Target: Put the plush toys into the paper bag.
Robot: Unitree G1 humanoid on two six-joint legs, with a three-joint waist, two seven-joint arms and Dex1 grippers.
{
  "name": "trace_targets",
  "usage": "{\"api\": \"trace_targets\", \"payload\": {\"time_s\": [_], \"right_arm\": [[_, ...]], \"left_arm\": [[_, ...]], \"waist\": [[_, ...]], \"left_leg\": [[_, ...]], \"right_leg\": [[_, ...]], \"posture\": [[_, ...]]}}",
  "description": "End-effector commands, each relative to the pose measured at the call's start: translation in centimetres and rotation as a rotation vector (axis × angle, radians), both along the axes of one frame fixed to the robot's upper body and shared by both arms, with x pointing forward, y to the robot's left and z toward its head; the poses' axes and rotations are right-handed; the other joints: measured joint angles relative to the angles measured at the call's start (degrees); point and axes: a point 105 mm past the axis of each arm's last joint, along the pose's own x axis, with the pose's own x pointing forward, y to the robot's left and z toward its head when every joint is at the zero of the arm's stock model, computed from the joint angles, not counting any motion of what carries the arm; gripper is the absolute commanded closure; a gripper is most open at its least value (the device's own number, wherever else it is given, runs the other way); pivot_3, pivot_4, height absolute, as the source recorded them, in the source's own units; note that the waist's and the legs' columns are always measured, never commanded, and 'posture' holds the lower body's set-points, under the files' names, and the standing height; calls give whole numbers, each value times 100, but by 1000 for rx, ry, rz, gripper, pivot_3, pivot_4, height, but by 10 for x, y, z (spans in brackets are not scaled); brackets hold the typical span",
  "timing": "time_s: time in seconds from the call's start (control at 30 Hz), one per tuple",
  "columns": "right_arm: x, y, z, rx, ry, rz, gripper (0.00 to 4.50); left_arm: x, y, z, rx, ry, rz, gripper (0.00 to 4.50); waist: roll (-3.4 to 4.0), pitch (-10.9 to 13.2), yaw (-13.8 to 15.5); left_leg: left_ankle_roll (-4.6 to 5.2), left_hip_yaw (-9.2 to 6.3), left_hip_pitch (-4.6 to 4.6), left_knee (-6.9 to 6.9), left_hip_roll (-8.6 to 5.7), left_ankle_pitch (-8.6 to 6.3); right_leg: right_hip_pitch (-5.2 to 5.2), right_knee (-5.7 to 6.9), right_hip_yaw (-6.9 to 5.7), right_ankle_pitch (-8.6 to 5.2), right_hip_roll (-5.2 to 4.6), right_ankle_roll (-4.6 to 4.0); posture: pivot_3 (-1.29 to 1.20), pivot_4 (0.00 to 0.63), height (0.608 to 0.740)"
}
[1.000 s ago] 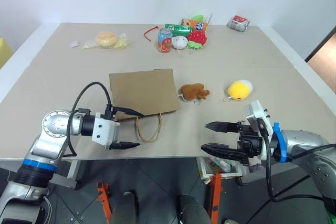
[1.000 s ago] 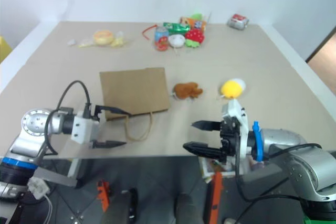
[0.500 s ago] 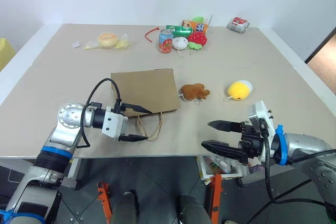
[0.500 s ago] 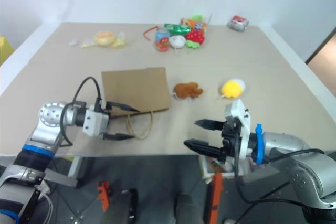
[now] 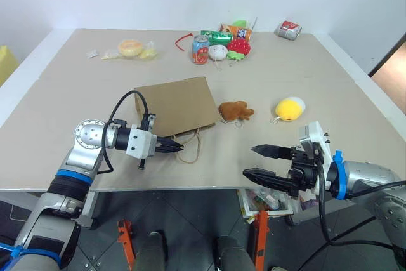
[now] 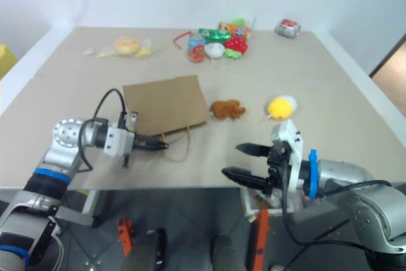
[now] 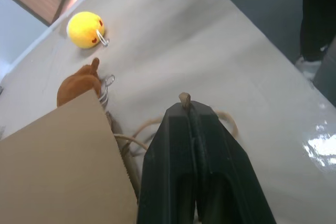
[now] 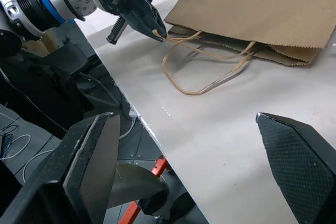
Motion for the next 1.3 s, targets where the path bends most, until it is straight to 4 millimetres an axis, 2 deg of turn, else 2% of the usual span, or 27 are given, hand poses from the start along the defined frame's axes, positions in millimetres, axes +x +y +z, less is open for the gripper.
{"api": "trace_targets", "payload": {"time_s": [0.03, 0.13, 0.23, 0.4, 0.53, 0.57, 0.63, 0.7, 0.77, 0.8, 0.87, 0.93, 1.1, 1.2, 1.3], "right_arm": [[-4, 3, 12, 5, -61, 17, 0], [-5, 4, 14, 13, -62, 23, 0], [-6, 5, 11, 2, -59, 31, 0], [2, 15, 9, 6, -84, 16, 0], [26, 17, 14, 33, -128, -67, 0], [30, 18, 17, 51, -136, -77, 527], [36, 21, 23, 84, -164, -82, 1154], [39, 25, 27, 112, -170, -72, 2224], [40, 32, 25, 117, -163, -48, 2558], [41, 36, 22, 116, -161, -35, 3001], [45, 44, 17, 112, -157, -13, 3504], [51, 51, 15, 108, -164, -8, 4472], [87, 68, 9, 36, -221, -92, 4472], [94, 74, 23, 95, -230, -84, 4472], [97, 78, 27, 109, -235, -78, 4472]], "left_arm": [[8, -11, 38, -174, 62, 34, 4455], [12, -19, 67, -335, 211, 64, 4455], [9, -20, 85, -416, 361, 56, 4455], [1, -17, 99, -470, 530, 55, 4455], [-8, -17, 104, -479, 591, 45, 4455], [-10, -18, 104, -478, 598, 43, 4500], [-14, -18, 109, -496, 623, 35, 4500], [-16, -17, 114, -520, 642, 25, 4500], [-17, -17, 120, -553, 657, 20, 4500], [-17, -17, 122, -562, 662, 21, 4500], [-19, -17, 122, -564, 668, 24, 4500], [-21, -18, 122, -563, 674, 26, 4500], [-27, -20, 118, -558, 682, 30, 4500], [-30, -20, 115, -552, 684, 41, 4500], [-31, -19, 114, -556, 686, 48, 4500]], "waist": [[0, 0, 0], [0, 0, -1], [-2, 1, 0], [1, 0, -27], [0, 0, -35], [0, 0, -39], [1, 1, -31], [0, 1, -30], [0, 1, -11], [0, 1, -11], [0, 1, -16], [0, 1, -16], [1, 1, -26], [1, 1, -49], [0, 1, -9]], "left_leg": [[0, -1, 0, 0, 0, 0], [0, -4, 0, 0, 0, 0], [1, -8, -3, 6, -1, 1], [1, -27, 9, 7, -1, 1], [1, -33, 10, 7, -1, 1], [1, -33, 10, 7, -1, 1], [1, -33, 10, 7, -1, 1], [1, -32, 10, 7, -2, 1], [1, -32, 10, 7, -2, 1], [1, -32, 9, 7, -2, 1], [1, -33, 9, 6, -2, 1], [1, -33, 9, 5, -2, 1], [1, -31, 8, 6, -3, 1], [1, -32, 12, 5, -2, 1], [1, -33, 11, 1, -1, 1]], "right_leg": [[0, 0, 0, 0, 1, 0], [0, 1, 0, 0, 2, 1], [3, 3, -1, 1, 2, 4], [9, 6, -2, 2, 14, 7], [7, 10, -3, 2, 19, 7], [6, 9, -3, 3, 19, 6], [6, 9, -2, 4, 19, 5], [7, 9, -3, 4, 18, 5], [8, 8, -2, 4, 17, 5], [9, 8, -3, 3, 17, 5], [7, 8, -3, 3, 19, 5], [7, 9, -4, 2, 19, 6], [4, 9, -1, 3, 19, 5], [0, 9, 0, 10, 22, -4], [0, 13, -3, 9, 23, -2]], "posture": [[0, 150, 740], [0, 150, 740], [0, 150, 740], [0, 150, 740], [0, 150, 740], [0, 150, 740], [0, 150, 740], [0, 150, 740], [0, 150, 740], [0, 150, 740], [0, 150, 740], [0, 150, 740], [0, 150, 740], [0, 150, 740], [0, 150, 740]]}}
